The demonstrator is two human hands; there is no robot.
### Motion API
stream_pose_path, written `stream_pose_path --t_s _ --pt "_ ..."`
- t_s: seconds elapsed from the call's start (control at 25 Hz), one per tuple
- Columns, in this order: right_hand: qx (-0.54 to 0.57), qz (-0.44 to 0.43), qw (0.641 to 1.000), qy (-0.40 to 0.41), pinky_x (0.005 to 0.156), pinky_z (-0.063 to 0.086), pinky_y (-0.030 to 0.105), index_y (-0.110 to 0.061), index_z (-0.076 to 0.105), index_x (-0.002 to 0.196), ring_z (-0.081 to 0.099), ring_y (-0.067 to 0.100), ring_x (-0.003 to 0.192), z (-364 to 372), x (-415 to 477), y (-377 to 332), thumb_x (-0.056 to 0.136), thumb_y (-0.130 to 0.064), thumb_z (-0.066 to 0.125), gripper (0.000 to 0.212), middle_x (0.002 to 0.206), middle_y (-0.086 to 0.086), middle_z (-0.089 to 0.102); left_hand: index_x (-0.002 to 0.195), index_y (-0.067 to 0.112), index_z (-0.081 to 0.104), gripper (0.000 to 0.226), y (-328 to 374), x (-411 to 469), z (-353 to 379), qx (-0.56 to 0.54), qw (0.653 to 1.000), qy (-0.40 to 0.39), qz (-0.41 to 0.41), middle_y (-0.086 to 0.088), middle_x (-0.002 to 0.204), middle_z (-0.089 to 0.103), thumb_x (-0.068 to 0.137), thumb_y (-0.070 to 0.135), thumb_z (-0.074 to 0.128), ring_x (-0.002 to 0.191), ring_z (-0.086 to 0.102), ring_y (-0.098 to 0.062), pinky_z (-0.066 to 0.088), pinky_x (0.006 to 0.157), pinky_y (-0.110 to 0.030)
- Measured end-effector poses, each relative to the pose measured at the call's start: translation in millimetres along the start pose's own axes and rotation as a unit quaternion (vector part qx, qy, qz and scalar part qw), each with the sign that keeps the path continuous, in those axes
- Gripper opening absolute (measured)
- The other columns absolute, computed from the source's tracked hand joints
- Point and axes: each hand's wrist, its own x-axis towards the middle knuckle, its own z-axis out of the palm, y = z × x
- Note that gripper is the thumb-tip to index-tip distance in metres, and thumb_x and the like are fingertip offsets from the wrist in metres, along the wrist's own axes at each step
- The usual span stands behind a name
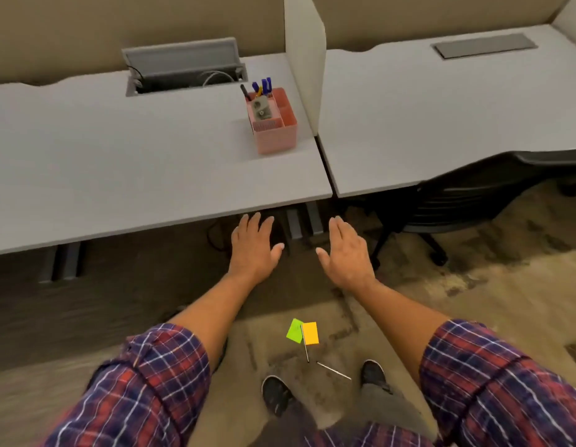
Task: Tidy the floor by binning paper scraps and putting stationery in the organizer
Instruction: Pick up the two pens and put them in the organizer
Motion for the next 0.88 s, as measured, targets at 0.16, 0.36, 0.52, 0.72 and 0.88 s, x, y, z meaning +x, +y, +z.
stream_pose_path --t_s 0.16,0.36,0.52,0.72,0.88 --pt "0.016 0.032 0.998 -0.047 0.115 0.042 0.05 -0.006 0.031 0.159 0.036 0.032 0.152 32.3 -61.4 52.2 0.097 -0.046 0.057 0.079 0.166 0.016 0.035 0.158 0.021 0.039 0.072 25.1 -43.9 56.3 -0.014 0.999 -0.044 -0.013 -0.012 0.168 0.035 0.096 0.049 0.062 0.159 0.022 -0.035 0.026 0.127 -0.053" --pt "0.043 0.058 0.992 -0.101 0.116 0.041 0.049 -0.007 0.038 0.156 0.041 0.033 0.148 81.2 -121.1 121.1 0.096 -0.042 0.06 0.074 0.161 0.017 0.042 0.158 0.021 0.039 0.07 57.0 -84.7 134.4 -0.019 0.991 -0.116 -0.061 -0.009 0.169 0.033 0.097 0.047 0.062 0.16 0.02 -0.032 0.025 0.126 -0.052" --pt "0.051 0.074 0.984 -0.156 0.109 0.045 0.048 -0.013 0.041 0.152 0.049 0.033 0.139 140.7 -151.1 175.5 0.095 -0.044 0.059 0.068 0.154 0.013 0.048 0.158 0.021 0.041 0.068 69.8 -101.5 216.1 -0.033 0.984 -0.143 -0.1 -0.009 0.168 0.035 0.098 0.044 0.062 0.159 0.022 -0.031 0.025 0.126 -0.049" --pt "0.07 0.091 0.971 -0.209 0.103 0.049 0.048 -0.012 0.049 0.142 0.054 0.035 0.128 260.8 -167.3 228.8 0.097 -0.04 0.058 0.054 0.141 0.013 0.055 0.152 0.02 0.047 0.061 54.3 -107.7 347.2 -0.038 0.976 -0.174 -0.128 -0.009 0.16 0.044 0.096 0.041 0.063 0.152 0.034 -0.034 0.033 0.122 -0.05" --pt "0.082 0.108 0.957 -0.258 0.105 0.046 0.05 -0.012 0.048 0.143 0.054 0.037 0.126 384.8 -175.2 262.7 0.099 -0.037 0.056 0.051 0.136 0.015 0.055 0.143 0.019 0.057 0.053 20.7 -104.1 470.6 -0.054 0.97 -0.182 -0.15 -0.011 0.148 0.057 0.094 0.036 0.066 0.139 0.047 -0.035 0.039 0.116 -0.047"
